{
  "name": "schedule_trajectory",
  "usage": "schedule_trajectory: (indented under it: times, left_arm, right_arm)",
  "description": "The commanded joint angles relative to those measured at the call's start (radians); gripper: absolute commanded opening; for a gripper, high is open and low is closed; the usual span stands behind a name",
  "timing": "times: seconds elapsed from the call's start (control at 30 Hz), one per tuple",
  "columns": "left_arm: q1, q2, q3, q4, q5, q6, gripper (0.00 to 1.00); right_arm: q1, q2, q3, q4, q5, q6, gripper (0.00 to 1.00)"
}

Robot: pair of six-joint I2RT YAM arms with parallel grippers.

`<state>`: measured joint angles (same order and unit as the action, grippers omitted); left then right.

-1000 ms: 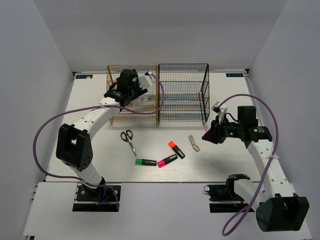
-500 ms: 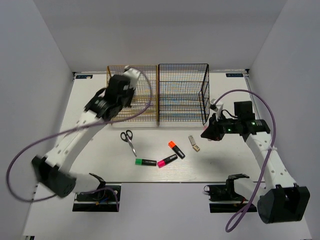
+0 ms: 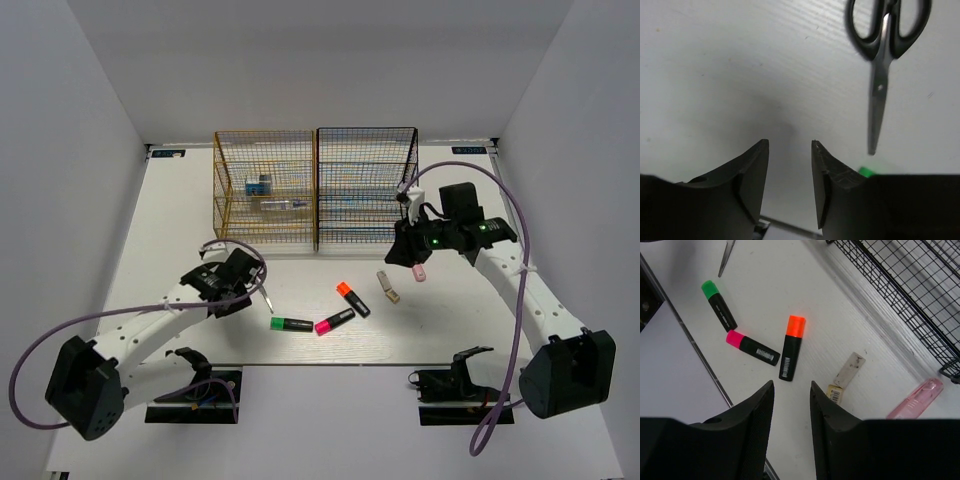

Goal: Sort the stationery into containers
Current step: Pick up the scissors from the center of the board.

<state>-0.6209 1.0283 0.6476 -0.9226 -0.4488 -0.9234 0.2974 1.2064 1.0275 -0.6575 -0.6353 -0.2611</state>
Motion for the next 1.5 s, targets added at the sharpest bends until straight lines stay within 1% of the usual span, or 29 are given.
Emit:
schedule_trajectory:
  times: [0.0, 0.03, 0.17, 0.23, 0.27, 0.3, 0.37, 0.43, 0.5, 0.67, 0.77, 0.97, 1.17, 1.47]
  left_arm:
    - [0.009, 0.048, 0.000, 0.163, -0.051, -0.143, 0.51]
    - [0.021, 0.062, -0.018, 0.223, -0.053, -0.140, 0.51]
    - [0.052, 0.108, -0.029, 0.277, -0.090, -0.201, 0.51]
    - [0.059, 0.133, -0.038, 0.323, -0.102, -0.207, 0.46]
    - [0.059, 0.136, -0.046, 0.333, -0.132, -0.224, 0.45]
    - [0.061, 0.139, -0.054, 0.390, -0.140, -0.229, 0.42]
    - [0.061, 0.134, -0.091, 0.418, -0.175, -0.278, 0.39]
    - [0.070, 0.122, -0.126, 0.500, -0.179, -0.314, 0.39]
    - [0.072, 0.134, -0.140, 0.540, -0.194, -0.331, 0.39]
    - [0.093, 0.177, -0.140, 0.607, -0.168, -0.353, 0.46]
    - [0.096, 0.187, -0.141, 0.639, -0.149, -0.342, 0.47]
    - [0.119, 0.230, -0.091, 0.571, -0.146, -0.335, 0.50]
    - [0.127, 0.286, -0.028, 0.510, -0.146, -0.318, 0.50]
    - [0.124, 0.355, 0.001, 0.504, -0.149, -0.315, 0.50]
  right_arm:
    - [-0.004, -0.050, -0.020, 0.058, 0.037, 0.036, 0.39]
    - [0.005, -0.054, -0.039, 0.073, 0.039, 0.034, 0.39]
    - [-0.007, -0.051, -0.043, 0.065, 0.031, 0.023, 0.39]
    - [-0.012, -0.054, -0.046, 0.064, 0.026, 0.016, 0.39]
    - [-0.011, -0.057, -0.050, 0.065, 0.020, 0.010, 0.39]
    - [-0.012, -0.059, -0.053, 0.067, 0.016, 0.010, 0.39]
    - [-0.012, -0.057, -0.056, 0.067, 0.010, 0.000, 0.39]
    - [-0.014, -0.057, -0.058, 0.064, 0.003, -0.004, 0.39]
    - [-0.017, -0.059, -0.057, 0.061, -0.003, -0.006, 0.39]
    - [-0.015, -0.051, -0.060, 0.061, -0.004, -0.012, 0.39]
    - [-0.017, -0.051, -0.061, 0.061, -0.009, -0.015, 0.39]
    - [-0.020, -0.045, -0.061, 0.061, -0.009, -0.018, 0.39]
    - [-0.021, -0.056, -0.064, 0.059, -0.007, -0.021, 0.39]
    - [-0.034, -0.068, -0.063, 0.061, -0.024, -0.024, 0.39]
